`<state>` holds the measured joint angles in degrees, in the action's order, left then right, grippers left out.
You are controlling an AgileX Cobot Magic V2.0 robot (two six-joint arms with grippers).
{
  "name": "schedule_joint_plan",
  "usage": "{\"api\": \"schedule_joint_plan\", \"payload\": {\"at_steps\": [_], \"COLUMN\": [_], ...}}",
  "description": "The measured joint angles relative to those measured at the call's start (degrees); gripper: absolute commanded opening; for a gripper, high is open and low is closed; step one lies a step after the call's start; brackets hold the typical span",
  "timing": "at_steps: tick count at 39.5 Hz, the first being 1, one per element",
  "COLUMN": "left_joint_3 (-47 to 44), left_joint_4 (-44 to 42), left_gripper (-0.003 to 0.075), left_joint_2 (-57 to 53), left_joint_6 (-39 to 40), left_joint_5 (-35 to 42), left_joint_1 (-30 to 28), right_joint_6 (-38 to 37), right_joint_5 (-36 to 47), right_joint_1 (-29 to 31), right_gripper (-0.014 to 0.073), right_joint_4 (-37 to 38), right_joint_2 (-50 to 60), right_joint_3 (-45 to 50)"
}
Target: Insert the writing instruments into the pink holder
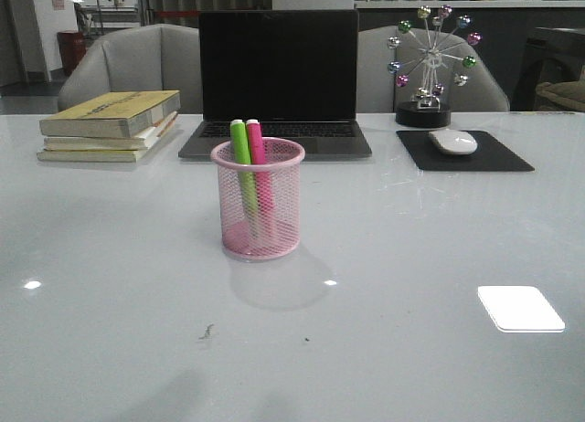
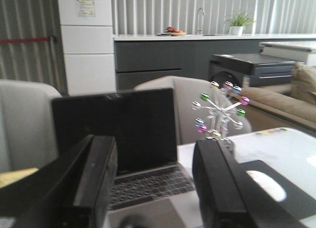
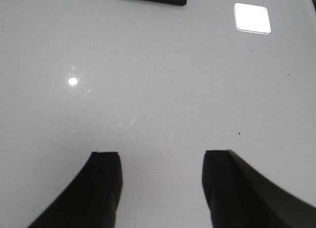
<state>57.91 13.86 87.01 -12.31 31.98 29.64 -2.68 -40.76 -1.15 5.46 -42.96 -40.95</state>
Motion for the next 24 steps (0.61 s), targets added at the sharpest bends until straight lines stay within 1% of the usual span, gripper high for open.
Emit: {"api": "schedule_joint_plan", "payload": {"at_steps": [8,17,20,24], "left_joint_3": [-0.02,-0.41,-1.69,-5.12], "left_joint_4": [-0.12,-0.22,-0.44,-0.43], "left_gripper": [0.0428,0.0428,0.0428,0.0428], "left_joint_2": [-12.74,-24.57,-28.18,-32.50], "left_joint_6": [-3.12,-4.54,-4.62,-4.66], "left_joint_5": [-11.61,-26.29,-28.94,-30.23], "left_joint_1": [-6.21,-17.23,-20.64,-24.62], "right_joint_6": [0.00,0.00,0.00,0.00], "right_joint_5": [0.00,0.00,0.39,0.90], "right_joint_1": [0.00,0.00,0.00,0.00], "right_gripper": [0.0478,0.0478,0.0478,0.0478], "right_joint_4": [0.00,0.00,0.00,0.00], "right_joint_2": [0.00,0.00,0.00,0.00], "right_joint_3": [0.00,0.00,0.00,0.00]}}
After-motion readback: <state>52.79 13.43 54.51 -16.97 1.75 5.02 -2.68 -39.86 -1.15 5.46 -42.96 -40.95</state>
